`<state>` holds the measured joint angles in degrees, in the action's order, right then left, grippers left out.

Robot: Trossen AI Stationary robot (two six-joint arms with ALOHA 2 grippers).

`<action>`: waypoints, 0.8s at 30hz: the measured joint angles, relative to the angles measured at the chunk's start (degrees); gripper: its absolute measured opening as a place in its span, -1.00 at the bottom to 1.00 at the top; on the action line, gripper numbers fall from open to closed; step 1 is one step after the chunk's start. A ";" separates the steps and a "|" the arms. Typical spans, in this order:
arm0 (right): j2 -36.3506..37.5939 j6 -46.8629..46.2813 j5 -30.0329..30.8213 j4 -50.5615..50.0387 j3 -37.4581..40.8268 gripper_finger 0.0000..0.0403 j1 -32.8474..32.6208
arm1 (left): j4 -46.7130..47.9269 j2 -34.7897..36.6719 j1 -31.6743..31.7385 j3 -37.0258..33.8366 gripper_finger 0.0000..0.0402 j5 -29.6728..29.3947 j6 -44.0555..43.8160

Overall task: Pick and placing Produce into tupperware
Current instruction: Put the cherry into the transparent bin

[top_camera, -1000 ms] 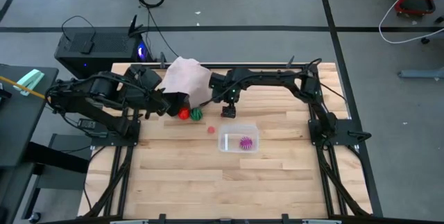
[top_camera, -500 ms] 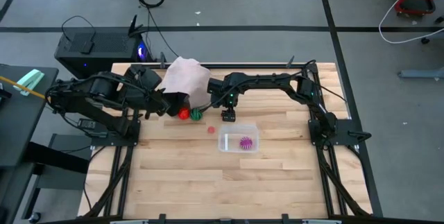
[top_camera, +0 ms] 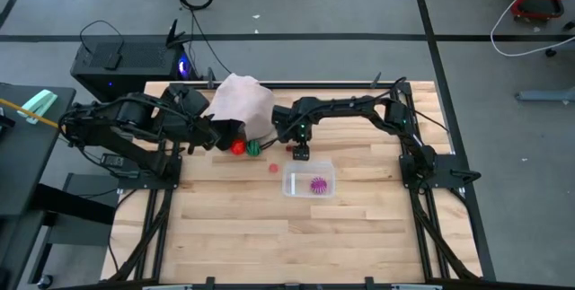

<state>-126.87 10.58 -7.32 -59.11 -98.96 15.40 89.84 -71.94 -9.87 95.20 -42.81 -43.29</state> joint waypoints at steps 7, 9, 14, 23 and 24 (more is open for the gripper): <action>0.00 -0.31 0.39 0.86 1.27 0.25 0.00 | 0.00 0.00 -0.02 0.00 -0.31 0.00 0.00; 0.00 -0.44 0.38 0.96 1.32 0.18 0.00 | 0.00 0.00 -0.02 0.00 -0.31 0.00 -0.02; 0.00 -0.56 0.25 2.06 1.36 0.00 -0.02 | 0.00 0.00 0.00 0.00 -0.30 0.00 -0.02; 0.00 -2.00 0.20 3.49 1.36 -0.29 -0.04 | 0.00 0.00 -0.02 0.00 -0.31 0.02 -1.05; 0.00 -2.75 0.24 3.82 1.36 -0.32 -0.04 | 0.00 0.00 0.00 0.00 -0.31 0.00 -1.07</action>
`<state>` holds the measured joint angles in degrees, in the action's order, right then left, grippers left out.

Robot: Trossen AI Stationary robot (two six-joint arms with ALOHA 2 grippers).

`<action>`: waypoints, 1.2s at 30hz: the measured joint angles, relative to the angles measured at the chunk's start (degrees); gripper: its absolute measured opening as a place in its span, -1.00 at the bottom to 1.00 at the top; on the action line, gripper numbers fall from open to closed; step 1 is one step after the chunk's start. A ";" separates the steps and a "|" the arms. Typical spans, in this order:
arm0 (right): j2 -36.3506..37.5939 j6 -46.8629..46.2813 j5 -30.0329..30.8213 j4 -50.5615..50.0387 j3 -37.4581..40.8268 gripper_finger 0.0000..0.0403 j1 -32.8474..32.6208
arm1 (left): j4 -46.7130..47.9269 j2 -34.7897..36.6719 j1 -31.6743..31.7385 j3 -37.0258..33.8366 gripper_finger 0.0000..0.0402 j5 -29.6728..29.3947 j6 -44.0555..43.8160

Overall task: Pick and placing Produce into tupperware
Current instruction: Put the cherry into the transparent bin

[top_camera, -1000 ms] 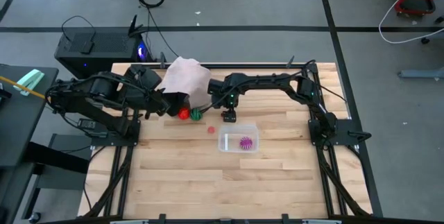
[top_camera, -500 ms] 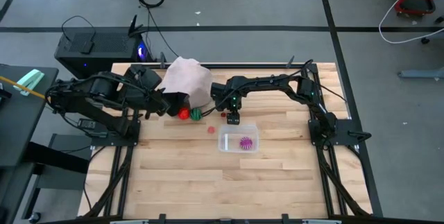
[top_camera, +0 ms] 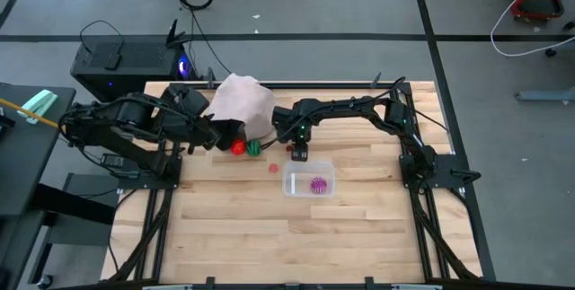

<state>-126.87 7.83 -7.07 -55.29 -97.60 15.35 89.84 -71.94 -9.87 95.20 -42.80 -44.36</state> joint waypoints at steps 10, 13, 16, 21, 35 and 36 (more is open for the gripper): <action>0.00 -1.82 0.14 0.38 0.00 -0.80 -0.11 | 0.00 0.00 -0.02 0.00 -0.31 0.00 0.02; 0.00 -1.87 0.13 0.38 0.00 -0.96 -0.13 | 0.00 0.00 -0.01 0.00 -0.30 0.02 0.05; 0.00 -2.14 -0.48 0.30 0.00 -0.96 -0.17 | 0.00 0.00 -0.01 0.00 -0.30 0.01 0.07; 0.00 -2.46 -0.55 0.14 0.00 -0.99 -0.17 | 0.02 0.00 0.00 0.00 -0.33 0.01 0.09; 4.57 -2.74 0.64 -1.89 -0.24 -1.00 0.02 | 0.03 0.04 -0.02 0.00 -0.33 0.00 0.17; 5.48 -2.74 0.69 -2.91 -0.24 -1.00 0.01 | 0.02 0.04 -0.01 0.01 -0.33 0.01 0.17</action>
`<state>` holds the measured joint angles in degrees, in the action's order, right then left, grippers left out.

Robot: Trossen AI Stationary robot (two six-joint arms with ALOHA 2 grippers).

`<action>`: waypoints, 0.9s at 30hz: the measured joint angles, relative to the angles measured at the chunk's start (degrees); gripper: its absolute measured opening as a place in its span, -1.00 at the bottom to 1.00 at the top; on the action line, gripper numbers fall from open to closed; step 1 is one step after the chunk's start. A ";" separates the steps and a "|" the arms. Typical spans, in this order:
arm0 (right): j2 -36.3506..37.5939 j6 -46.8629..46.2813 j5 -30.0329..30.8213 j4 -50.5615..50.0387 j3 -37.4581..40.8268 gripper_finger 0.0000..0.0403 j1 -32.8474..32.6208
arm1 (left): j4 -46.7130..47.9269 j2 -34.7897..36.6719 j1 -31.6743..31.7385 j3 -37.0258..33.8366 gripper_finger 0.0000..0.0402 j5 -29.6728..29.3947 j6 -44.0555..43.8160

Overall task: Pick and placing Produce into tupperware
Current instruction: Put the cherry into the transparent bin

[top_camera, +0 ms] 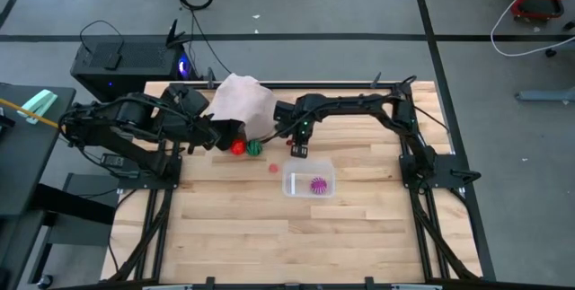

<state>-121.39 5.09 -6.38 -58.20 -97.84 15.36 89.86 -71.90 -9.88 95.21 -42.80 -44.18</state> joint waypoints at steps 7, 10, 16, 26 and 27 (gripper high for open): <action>10.18 -3.58 -1.83 -8.05 0.00 -1.00 -1.09 | 0.00 0.00 0.00 0.00 -0.31 0.00 0.00; 14.97 -6.25 -5.74 -12.53 -0.09 -1.00 -3.72 | 0.00 0.00 -0.01 0.01 -0.30 0.01 0.00; 21.17 -16.22 -8.46 -19.18 -0.09 -1.00 -9.84 | 0.00 0.00 -0.01 0.01 -0.32 0.01 0.02; 14.49 -32.11 -15.29 -24.44 0.03 -1.00 -14.13 | -0.04 0.00 0.01 0.01 -0.29 0.01 0.02; 13.31 -32.00 -15.30 -25.22 0.01 -1.00 -14.11 | -0.04 0.00 -0.01 0.01 -0.29 0.01 0.01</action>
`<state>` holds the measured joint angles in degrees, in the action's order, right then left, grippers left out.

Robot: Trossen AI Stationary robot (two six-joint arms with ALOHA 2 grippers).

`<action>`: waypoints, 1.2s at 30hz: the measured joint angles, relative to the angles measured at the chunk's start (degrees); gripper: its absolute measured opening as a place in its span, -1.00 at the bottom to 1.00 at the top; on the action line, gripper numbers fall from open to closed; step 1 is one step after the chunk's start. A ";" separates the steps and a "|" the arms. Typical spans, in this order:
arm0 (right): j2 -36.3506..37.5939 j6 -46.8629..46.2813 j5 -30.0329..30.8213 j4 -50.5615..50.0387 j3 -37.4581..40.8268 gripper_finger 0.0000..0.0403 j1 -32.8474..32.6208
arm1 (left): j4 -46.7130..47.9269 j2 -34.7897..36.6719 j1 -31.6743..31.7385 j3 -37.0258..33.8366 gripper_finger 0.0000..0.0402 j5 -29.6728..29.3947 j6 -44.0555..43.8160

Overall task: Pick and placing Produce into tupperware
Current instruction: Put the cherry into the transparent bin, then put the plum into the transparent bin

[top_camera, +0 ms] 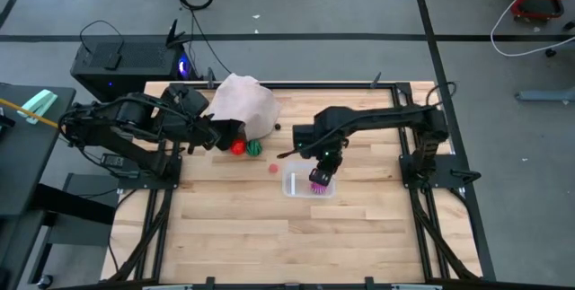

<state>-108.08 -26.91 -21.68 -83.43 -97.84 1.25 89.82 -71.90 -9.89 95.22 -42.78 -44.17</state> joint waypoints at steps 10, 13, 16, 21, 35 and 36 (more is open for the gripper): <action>-3.49 1.18 2.33 -1.50 0.02 -1.00 0.43 | 0.00 -0.05 0.01 0.00 -0.33 0.55 -0.01; -3.38 1.50 5.31 -1.79 0.02 -1.00 0.90 | 0.02 -0.07 0.00 0.00 -0.31 0.57 -0.01; -3.38 1.84 8.50 -2.91 0.02 -1.00 1.71 | 0.02 -0.07 0.00 0.00 -0.29 0.57 -0.01; -3.36 2.30 8.79 -2.74 0.02 -1.00 2.89 | 0.00 -0.07 0.02 0.00 -0.31 0.57 -0.01; -3.36 4.58 9.12 -2.90 0.02 -0.50 2.70 | 0.00 -0.07 0.01 0.00 -0.28 0.57 -0.06; -3.35 4.59 9.44 -2.90 0.00 -0.46 2.70 | 0.00 -0.06 0.00 0.00 -0.29 0.57 -0.06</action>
<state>-111.43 -22.32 -12.24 -86.32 -97.83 3.95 89.83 -71.96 -9.89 95.22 -42.22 -44.23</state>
